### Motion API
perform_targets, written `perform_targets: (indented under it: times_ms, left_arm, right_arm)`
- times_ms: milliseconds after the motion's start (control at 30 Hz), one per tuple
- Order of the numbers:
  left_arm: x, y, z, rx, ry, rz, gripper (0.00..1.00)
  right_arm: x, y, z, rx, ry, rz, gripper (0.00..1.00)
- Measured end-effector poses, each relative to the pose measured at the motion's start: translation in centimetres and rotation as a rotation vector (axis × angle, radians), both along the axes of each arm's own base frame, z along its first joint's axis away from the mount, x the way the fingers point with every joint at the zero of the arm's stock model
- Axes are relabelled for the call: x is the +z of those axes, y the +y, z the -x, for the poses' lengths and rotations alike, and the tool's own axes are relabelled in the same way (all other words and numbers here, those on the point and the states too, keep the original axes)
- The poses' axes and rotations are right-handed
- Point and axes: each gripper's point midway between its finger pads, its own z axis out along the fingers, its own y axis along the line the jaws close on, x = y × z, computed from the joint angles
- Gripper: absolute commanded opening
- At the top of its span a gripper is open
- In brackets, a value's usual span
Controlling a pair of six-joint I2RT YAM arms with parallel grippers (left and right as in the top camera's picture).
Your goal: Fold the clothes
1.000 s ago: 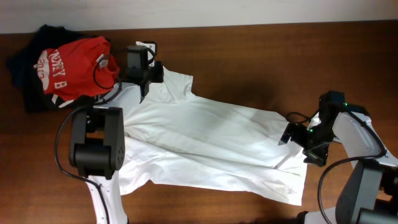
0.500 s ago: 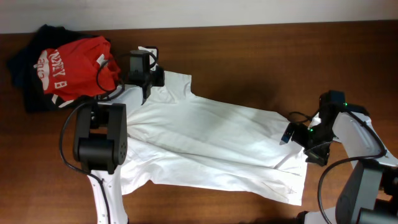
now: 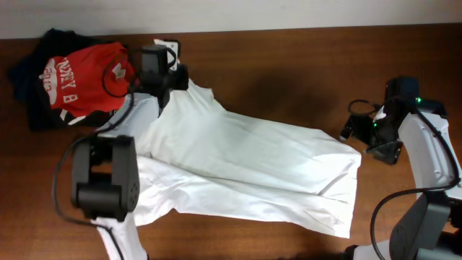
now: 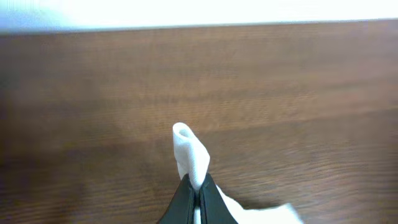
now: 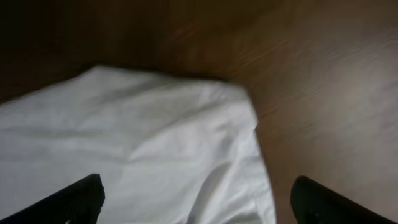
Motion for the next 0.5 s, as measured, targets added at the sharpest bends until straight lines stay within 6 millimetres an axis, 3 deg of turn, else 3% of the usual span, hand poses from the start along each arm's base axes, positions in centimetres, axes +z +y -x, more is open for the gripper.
perform_targets:
  times_ms: [100, 167, 300, 500]
  left_arm:
    - [1.8, 0.0, 0.3, -0.001, -0.014, 0.003, 0.06]
    - [1.4, 0.1, 0.8, -0.003, 0.015, -0.003, 0.07]
    - [0.7, 0.2, 1.3, -0.001, 0.049, -0.005, 0.01]
    - [0.3, 1.8, 1.4, 0.055, 0.064, -0.054, 0.01]
  right_arm:
    - [0.0, -0.9, -1.5, -0.004, -0.054, 0.044, 0.99]
    - [-0.5, -1.2, -2.0, -0.004, -0.055, 0.056, 1.0]
    - [-3.1, -1.5, -2.7, -0.003, -0.013, 0.05, 0.98]
    - [-7.5, -1.7, -3.3, 0.01, 0.058, 0.036, 0.96]
